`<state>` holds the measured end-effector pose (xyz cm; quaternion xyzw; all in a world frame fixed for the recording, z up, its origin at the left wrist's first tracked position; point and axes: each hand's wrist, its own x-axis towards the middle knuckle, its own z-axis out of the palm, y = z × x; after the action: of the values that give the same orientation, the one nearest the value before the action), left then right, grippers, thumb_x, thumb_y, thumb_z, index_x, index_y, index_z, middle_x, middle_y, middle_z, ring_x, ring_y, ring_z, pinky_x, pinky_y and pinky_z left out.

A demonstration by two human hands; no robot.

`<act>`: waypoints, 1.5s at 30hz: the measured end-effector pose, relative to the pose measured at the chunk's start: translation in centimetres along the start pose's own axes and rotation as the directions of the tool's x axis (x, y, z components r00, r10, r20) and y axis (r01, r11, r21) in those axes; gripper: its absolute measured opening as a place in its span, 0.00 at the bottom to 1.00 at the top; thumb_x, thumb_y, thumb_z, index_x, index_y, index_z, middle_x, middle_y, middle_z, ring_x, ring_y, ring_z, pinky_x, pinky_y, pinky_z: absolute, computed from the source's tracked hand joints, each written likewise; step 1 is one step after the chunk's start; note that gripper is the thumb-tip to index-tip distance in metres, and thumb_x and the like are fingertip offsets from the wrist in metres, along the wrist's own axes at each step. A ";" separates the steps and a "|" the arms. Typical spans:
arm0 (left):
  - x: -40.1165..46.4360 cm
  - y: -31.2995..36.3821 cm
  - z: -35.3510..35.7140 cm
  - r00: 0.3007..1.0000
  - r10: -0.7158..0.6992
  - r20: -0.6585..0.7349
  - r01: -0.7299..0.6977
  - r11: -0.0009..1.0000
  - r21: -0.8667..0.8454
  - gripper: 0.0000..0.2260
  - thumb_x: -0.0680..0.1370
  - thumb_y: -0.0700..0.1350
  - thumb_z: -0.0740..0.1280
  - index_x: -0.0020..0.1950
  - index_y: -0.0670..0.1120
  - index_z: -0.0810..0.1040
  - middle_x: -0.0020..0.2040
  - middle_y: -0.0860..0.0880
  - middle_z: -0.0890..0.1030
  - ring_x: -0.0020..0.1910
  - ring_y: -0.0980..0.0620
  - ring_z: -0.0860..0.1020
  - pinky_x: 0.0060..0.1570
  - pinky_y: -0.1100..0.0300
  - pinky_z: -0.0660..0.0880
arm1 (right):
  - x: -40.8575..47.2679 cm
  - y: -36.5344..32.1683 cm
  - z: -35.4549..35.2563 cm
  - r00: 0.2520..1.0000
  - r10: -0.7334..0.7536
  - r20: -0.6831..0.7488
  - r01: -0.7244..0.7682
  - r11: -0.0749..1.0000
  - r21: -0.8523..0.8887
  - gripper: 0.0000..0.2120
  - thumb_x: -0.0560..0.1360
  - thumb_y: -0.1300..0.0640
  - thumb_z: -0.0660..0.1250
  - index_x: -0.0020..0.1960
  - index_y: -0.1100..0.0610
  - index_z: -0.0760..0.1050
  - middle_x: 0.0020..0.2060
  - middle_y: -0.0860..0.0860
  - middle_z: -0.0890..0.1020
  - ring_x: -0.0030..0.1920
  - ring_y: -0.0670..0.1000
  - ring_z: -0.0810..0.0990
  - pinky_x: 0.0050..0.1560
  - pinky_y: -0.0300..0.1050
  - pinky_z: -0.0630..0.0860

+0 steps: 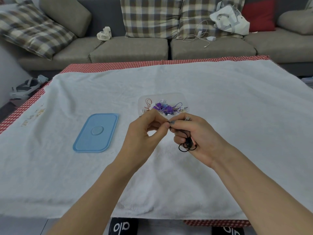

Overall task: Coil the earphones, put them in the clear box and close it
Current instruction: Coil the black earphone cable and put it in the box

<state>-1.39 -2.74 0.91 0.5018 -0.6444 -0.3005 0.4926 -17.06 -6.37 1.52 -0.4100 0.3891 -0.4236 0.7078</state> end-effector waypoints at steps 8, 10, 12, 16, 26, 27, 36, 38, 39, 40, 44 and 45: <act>-0.1 0.3 0.1 0.999 -0.028 0.022 0.029 1.000 -0.009 0.08 0.80 0.34 0.66 0.44 0.45 0.77 0.39 0.57 0.82 0.43 0.56 0.82 0.46 0.69 0.74 | -0.4 0.0 0.9 0.998 -0.008 -0.067 0.009 1.000 0.009 0.06 0.75 0.69 0.65 0.41 0.63 0.75 0.28 0.55 0.76 0.25 0.47 0.66 0.28 0.40 0.62; -0.1 0.3 0.0 0.999 -0.046 0.027 0.047 0.999 -0.023 0.07 0.80 0.35 0.65 0.44 0.43 0.76 0.39 0.56 0.82 0.42 0.55 0.82 0.46 0.67 0.74 | -0.5 0.1 1.2 0.997 -0.009 -0.081 0.011 1.000 0.028 0.08 0.76 0.69 0.64 0.38 0.63 0.74 0.28 0.56 0.75 0.24 0.47 0.66 0.27 0.40 0.61; -0.1 0.1 -0.1 0.998 -0.061 0.032 0.062 0.997 -0.048 0.06 0.81 0.36 0.66 0.45 0.44 0.76 0.39 0.54 0.83 0.44 0.49 0.83 0.49 0.55 0.78 | -0.7 0.2 1.4 0.996 -0.011 -0.087 0.014 0.999 0.034 0.09 0.76 0.69 0.64 0.38 0.62 0.73 0.28 0.56 0.75 0.24 0.47 0.67 0.27 0.41 0.60; -0.3 0.1 -0.3 0.995 -0.091 0.044 0.094 0.992 -0.089 0.05 0.80 0.40 0.66 0.44 0.46 0.76 0.40 0.49 0.83 0.47 0.38 0.81 0.54 0.36 0.78 | -1.0 0.2 1.7 0.996 -0.010 -0.089 0.014 0.999 0.038 0.08 0.75 0.70 0.63 0.38 0.62 0.73 0.28 0.56 0.75 0.24 0.45 0.69 0.28 0.41 0.60; -0.9 0.1 0.1 0.992 -0.127 -0.027 0.121 0.981 -0.154 0.03 0.79 0.35 0.70 0.47 0.42 0.79 0.40 0.49 0.86 0.44 0.50 0.87 0.53 0.52 0.82 | -0.9 -0.2 1.5 0.996 -0.032 -0.081 0.032 0.999 0.006 0.07 0.76 0.69 0.64 0.40 0.62 0.76 0.27 0.52 0.73 0.26 0.47 0.64 0.29 0.40 0.62; -0.9 0.1 0.1 0.991 -0.122 -0.053 0.113 0.982 -0.148 0.04 0.79 0.35 0.71 0.46 0.43 0.79 0.40 0.48 0.86 0.44 0.50 0.86 0.52 0.53 0.82 | -0.9 -0.1 1.6 0.997 -0.020 -0.073 0.022 0.999 0.028 0.08 0.76 0.69 0.64 0.40 0.62 0.76 0.27 0.53 0.74 0.26 0.47 0.64 0.29 0.40 0.62; -0.4 -0.1 -0.3 0.996 -0.035 -0.078 0.034 0.999 -0.012 0.08 0.76 0.37 0.74 0.48 0.48 0.80 0.45 0.53 0.85 0.41 0.51 0.85 0.49 0.56 0.82 | -0.8 -0.4 0.5 0.999 0.012 -0.050 -0.015 0.998 -0.058 0.02 0.75 0.66 0.67 0.47 0.63 0.78 0.31 0.53 0.76 0.27 0.47 0.62 0.29 0.40 0.61; -0.4 -0.2 -0.3 0.998 -0.002 -0.063 0.003 1.000 0.023 0.08 0.76 0.36 0.74 0.48 0.49 0.81 0.45 0.54 0.85 0.45 0.51 0.85 0.51 0.61 0.81 | -0.8 -0.4 0.2 0.997 -0.021 -0.076 0.012 0.993 -0.121 0.03 0.75 0.66 0.68 0.47 0.62 0.80 0.32 0.53 0.78 0.27 0.47 0.62 0.28 0.40 0.62; -0.4 -0.2 -0.2 0.998 0.004 -0.063 -0.002 1.000 0.028 0.08 0.76 0.36 0.74 0.48 0.49 0.82 0.45 0.54 0.86 0.47 0.51 0.85 0.52 0.62 0.80 | -0.8 -0.3 0.1 0.996 -0.042 -0.083 0.030 0.989 -0.147 0.03 0.74 0.66 0.69 0.47 0.62 0.81 0.33 0.53 0.78 0.26 0.47 0.63 0.29 0.41 0.62; -0.4 -0.3 -0.2 0.998 0.005 -0.065 -0.004 1.000 0.024 0.07 0.76 0.37 0.75 0.49 0.49 0.82 0.45 0.55 0.86 0.48 0.51 0.85 0.53 0.63 0.80 | -0.8 -0.2 0.0 0.994 -0.063 -0.087 0.047 0.984 -0.171 0.03 0.74 0.66 0.69 0.46 0.61 0.81 0.33 0.53 0.78 0.26 0.46 0.64 0.29 0.41 0.63; -0.5 -0.3 -0.4 0.997 -0.003 -0.073 0.002 1.000 -0.011 0.07 0.76 0.37 0.75 0.50 0.48 0.83 0.46 0.54 0.86 0.49 0.52 0.86 0.54 0.63 0.80 | -0.8 0.0 -0.1 0.986 -0.149 -0.074 0.124 0.956 -0.264 0.02 0.74 0.64 0.71 0.45 0.58 0.83 0.33 0.53 0.73 0.30 0.47 0.67 0.29 0.41 0.64; -0.5 -0.3 -0.4 0.997 -0.012 -0.070 0.011 1.000 -0.017 0.08 0.76 0.36 0.75 0.51 0.48 0.83 0.46 0.54 0.87 0.49 0.53 0.86 0.54 0.64 0.80 | -0.8 0.0 -0.1 0.984 -0.166 -0.069 0.140 0.949 -0.284 0.02 0.74 0.63 0.72 0.45 0.58 0.83 0.34 0.57 0.74 0.32 0.49 0.67 0.30 0.41 0.64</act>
<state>-0.89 -2.34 0.60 0.5114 -0.6213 -0.2910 0.5175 -17.37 -5.63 1.64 -0.5142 0.4439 -0.4368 0.5897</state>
